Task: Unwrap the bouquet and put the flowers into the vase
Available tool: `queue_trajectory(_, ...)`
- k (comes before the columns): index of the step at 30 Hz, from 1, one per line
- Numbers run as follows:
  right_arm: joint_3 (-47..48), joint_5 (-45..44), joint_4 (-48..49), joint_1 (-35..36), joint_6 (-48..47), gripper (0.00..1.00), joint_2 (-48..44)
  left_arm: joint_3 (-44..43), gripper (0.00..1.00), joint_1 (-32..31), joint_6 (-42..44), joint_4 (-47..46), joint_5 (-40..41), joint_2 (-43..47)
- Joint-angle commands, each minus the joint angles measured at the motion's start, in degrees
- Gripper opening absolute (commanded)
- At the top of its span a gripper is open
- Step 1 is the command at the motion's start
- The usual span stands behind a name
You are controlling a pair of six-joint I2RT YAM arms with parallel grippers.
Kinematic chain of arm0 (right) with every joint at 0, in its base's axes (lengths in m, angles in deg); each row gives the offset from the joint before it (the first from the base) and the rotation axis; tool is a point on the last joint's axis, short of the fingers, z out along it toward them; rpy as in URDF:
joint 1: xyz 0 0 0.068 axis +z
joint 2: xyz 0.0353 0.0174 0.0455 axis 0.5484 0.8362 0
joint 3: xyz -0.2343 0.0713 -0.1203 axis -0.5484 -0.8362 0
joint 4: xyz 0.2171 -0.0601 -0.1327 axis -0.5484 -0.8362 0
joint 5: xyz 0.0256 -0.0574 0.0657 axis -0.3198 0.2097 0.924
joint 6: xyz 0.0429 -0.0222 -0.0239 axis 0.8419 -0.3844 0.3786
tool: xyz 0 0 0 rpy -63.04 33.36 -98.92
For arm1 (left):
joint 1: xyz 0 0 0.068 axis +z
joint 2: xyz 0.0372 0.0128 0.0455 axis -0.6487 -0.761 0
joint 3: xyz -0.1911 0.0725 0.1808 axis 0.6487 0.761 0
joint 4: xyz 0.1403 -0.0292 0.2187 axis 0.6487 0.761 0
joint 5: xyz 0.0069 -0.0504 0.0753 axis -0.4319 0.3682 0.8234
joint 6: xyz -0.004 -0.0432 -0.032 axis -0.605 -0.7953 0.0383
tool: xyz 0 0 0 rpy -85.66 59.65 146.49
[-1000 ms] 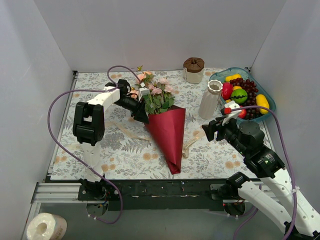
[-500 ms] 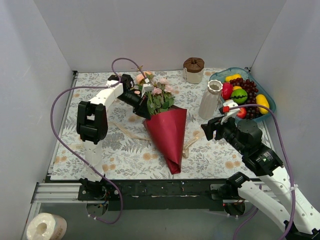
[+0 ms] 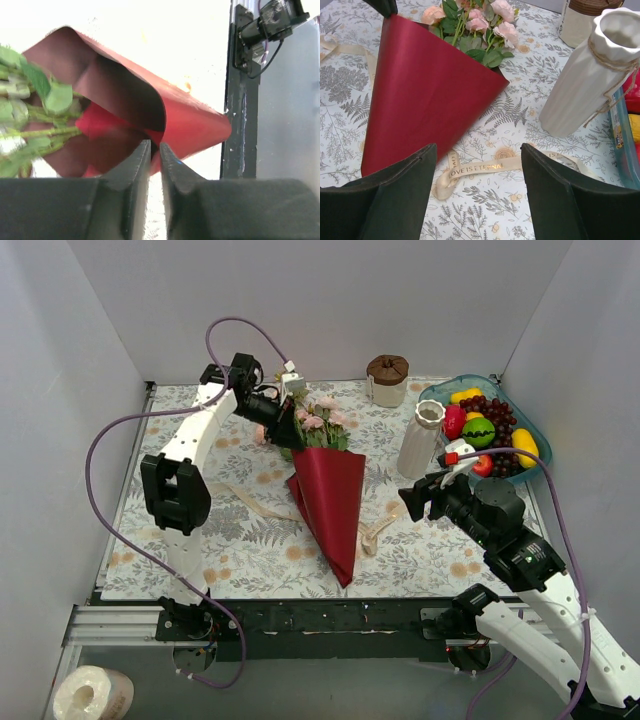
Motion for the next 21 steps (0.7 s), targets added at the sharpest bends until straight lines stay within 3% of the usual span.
queue_trajectory(1, 2.69, -0.36, 1.37, -0.13, 0.12, 0.78, -1.17, -8.69, 0.28, -5.64, -10.79, -0.16, -5.08, 1.55)
queue_trajectory(5, 3.83, -2.64, -0.13, -0.13, -0.50, 0.84, -1.79, -11.86, 0.78, -12.76, -21.07, -7.01, -3.41, -0.91)
queue_trajectory(10, 4.54, -3.71, -1.62, -0.13, -1.38, 0.87, -2.75, -13.52, 0.87, -18.39, -32.13, -17.81, -4.72, -3.55)
queue_trajectory(14, 4.01, -3.88, -2.59, -0.05, -2.17, 0.89, -2.93, -15.56, 0.92, -16.48, -31.82, -17.40, -3.76, -3.91)
queue_trajectory(17, 3.39, -4.32, -1.98, -0.13, -2.43, 0.91, -3.81, -6.53, 0.98, -11.48, -30.15, -18.88, -2.53, 0.83)
queue_trajectory(21, 3.48, -3.44, -1.01, -0.13, -2.52, 0.91, -3.98, 6.39, 0.98, -2.78, -30.67, -26.95, -0.87, 7.69)
